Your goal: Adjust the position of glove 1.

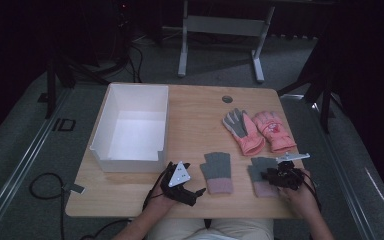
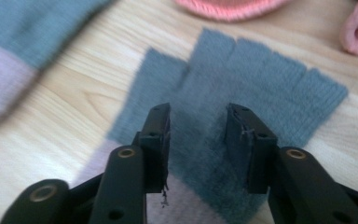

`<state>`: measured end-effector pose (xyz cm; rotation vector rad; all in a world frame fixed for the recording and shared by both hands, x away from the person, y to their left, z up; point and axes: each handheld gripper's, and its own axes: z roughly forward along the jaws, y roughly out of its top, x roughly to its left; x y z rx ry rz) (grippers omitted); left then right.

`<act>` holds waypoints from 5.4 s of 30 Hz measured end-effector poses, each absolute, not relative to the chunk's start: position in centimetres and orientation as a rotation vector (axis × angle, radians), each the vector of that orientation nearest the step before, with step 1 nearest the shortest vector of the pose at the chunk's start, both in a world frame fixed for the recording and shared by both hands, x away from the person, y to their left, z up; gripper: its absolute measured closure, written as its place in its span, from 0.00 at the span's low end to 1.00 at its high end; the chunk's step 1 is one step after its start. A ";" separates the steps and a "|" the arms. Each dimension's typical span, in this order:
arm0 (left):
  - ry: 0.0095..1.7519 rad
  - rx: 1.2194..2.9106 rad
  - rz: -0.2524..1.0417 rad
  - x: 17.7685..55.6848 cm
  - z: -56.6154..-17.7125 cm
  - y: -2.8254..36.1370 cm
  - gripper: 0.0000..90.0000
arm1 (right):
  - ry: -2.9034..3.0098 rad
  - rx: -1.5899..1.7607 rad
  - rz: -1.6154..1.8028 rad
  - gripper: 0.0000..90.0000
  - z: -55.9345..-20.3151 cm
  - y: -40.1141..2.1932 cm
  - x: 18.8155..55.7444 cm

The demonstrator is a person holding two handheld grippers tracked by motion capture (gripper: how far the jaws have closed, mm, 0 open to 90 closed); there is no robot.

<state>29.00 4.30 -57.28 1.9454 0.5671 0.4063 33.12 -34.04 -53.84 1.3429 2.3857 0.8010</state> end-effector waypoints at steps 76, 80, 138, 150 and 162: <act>0.560 1.945 0.407 28.9 -57.3 4.3 0.00 | 2.508 1.239 0.918 0.91 -53.4 -19.0 34.1; 0.560 1.947 0.416 28.9 -57.3 4.3 0.00 | 2.508 1.244 0.926 0.86 -53.9 -19.1 34.2; 0.058 2.309 0.450 29.7 -56.1 -3.9 0.22 | 2.332 1.501 1.054 0.55 -53.0 -23.0 39.7; 0.057 2.322 0.550 29.8 -56.7 -3.8 0.50 | 2.372 1.549 1.009 0.56 -54.9 -22.1 39.8; 0.075 2.326 0.340 32.2 -55.8 -2.6 0.74 | 2.562 1.604 1.169 0.78 -55.3 -20.9 40.7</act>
